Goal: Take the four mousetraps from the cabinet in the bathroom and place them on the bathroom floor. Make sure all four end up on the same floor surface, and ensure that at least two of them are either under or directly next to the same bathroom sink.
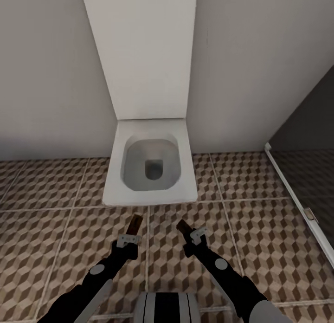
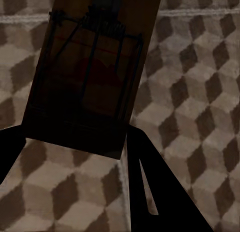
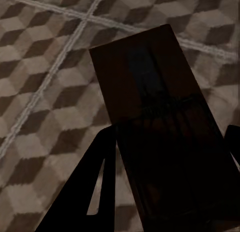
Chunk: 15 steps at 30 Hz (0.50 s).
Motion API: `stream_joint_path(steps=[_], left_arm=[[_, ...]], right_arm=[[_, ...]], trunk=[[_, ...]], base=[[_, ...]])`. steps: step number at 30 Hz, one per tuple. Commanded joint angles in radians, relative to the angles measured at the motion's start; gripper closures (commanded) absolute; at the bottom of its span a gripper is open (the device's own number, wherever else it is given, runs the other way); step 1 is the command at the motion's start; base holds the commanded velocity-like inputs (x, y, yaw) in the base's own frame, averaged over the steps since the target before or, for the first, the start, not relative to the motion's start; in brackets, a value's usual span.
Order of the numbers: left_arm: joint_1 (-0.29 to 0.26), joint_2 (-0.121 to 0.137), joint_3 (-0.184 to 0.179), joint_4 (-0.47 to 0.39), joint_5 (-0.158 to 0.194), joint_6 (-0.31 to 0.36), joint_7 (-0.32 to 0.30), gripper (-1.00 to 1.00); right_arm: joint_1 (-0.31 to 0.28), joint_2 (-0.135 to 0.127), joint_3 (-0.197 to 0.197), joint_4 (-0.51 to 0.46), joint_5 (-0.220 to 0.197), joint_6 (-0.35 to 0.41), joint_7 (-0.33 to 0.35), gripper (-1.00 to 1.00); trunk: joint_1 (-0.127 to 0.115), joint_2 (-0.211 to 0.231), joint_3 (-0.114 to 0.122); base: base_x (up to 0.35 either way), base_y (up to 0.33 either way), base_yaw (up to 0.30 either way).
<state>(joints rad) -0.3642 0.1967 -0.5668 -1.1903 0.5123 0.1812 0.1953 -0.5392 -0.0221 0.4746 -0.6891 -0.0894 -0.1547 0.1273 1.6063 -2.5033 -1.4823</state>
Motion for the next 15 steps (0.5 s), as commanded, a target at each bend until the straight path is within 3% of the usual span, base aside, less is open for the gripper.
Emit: stream_joint_path(steps=[1,4,11,15], left_arm=[[-0.001,0.001,-0.004,-0.002,0.006,0.003,0.009,1.0],[-0.001,0.001,-0.005,-0.002,0.006,0.002,0.009,1.0],[-0.001,0.001,-0.005,-0.002,0.005,0.001,0.009,1.0],[-0.001,0.001,-0.005,-0.003,0.005,0.001,0.009,1.0]], right_arm=[[-0.001,-0.001,0.004,0.0,-0.01,-0.002,-0.001,1.0],[-0.001,-0.001,0.005,0.0,-0.01,-0.003,-0.001,1.0],[-0.001,0.0,0.004,-0.001,-0.018,0.014,-0.001,1.0],[-0.001,0.002,0.002,-0.001,-0.021,0.101,0.002,1.0]], trunk=[[0.0,0.0,-0.001],[0.0,0.0,-0.001],[0.0,0.0,-0.001],[0.0,0.0,-0.001]], base=[[0.332,0.065,0.0],[0.23,0.046,0.0],[0.036,0.007,0.0],[0.002,0.0,0.0]])
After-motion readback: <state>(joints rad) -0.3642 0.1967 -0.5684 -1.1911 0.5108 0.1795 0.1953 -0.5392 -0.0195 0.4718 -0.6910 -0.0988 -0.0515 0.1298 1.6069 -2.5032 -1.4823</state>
